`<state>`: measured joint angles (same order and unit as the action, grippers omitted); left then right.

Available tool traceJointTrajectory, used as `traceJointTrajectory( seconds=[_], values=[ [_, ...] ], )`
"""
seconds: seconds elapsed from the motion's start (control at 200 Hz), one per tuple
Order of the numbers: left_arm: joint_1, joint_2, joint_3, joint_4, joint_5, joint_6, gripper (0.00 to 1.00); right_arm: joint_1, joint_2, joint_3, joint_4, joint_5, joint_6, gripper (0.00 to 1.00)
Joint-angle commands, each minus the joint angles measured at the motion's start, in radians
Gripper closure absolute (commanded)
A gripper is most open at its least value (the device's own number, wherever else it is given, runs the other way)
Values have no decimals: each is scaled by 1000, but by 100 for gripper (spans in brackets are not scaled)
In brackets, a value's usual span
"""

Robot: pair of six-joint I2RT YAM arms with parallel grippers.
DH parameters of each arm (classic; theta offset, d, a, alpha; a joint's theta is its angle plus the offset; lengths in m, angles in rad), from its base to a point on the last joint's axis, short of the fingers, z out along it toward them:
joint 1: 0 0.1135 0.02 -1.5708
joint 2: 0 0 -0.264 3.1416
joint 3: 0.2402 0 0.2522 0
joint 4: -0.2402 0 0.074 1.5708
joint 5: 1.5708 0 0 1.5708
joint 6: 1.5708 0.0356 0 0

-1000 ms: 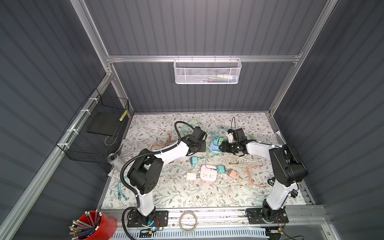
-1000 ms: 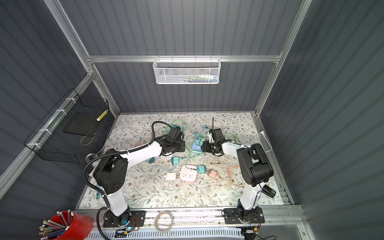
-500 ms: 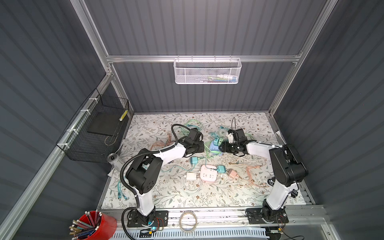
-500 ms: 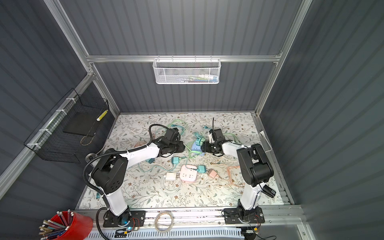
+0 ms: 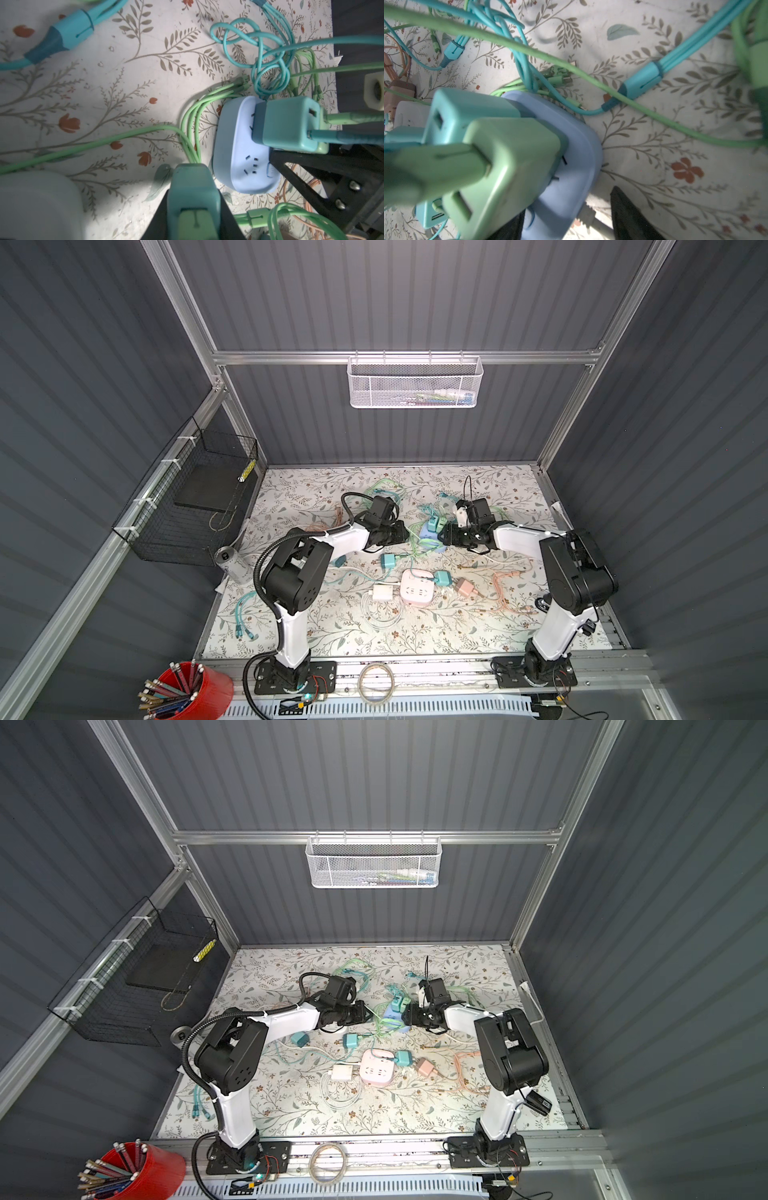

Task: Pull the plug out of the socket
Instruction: 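Pull the teal charger out and lower it beside the strip with the left gripper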

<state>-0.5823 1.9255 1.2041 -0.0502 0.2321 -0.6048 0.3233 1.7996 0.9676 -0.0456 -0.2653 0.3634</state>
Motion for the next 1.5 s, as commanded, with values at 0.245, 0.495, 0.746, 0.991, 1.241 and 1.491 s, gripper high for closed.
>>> traceJointTrajectory(
  seconds=[0.245,0.495,0.746,0.991,1.241,1.491],
  values=[
    [22,33,102,4,79,45,89,-4,5,-37,-93,28,-3,35],
    [56,82,106,25,136,43,88,-6,-3,-41,-99,36,-4,34],
    [65,133,109,47,187,28,84,-9,-6,-44,-100,35,-1,34],
    [90,141,81,32,220,12,69,-10,-14,-46,-105,41,-5,34],
    [93,115,110,-96,168,56,40,-12,-16,-43,-105,38,-3,34],
    [93,58,121,-210,65,98,32,-12,-24,-45,-106,44,-6,33]
  ],
)
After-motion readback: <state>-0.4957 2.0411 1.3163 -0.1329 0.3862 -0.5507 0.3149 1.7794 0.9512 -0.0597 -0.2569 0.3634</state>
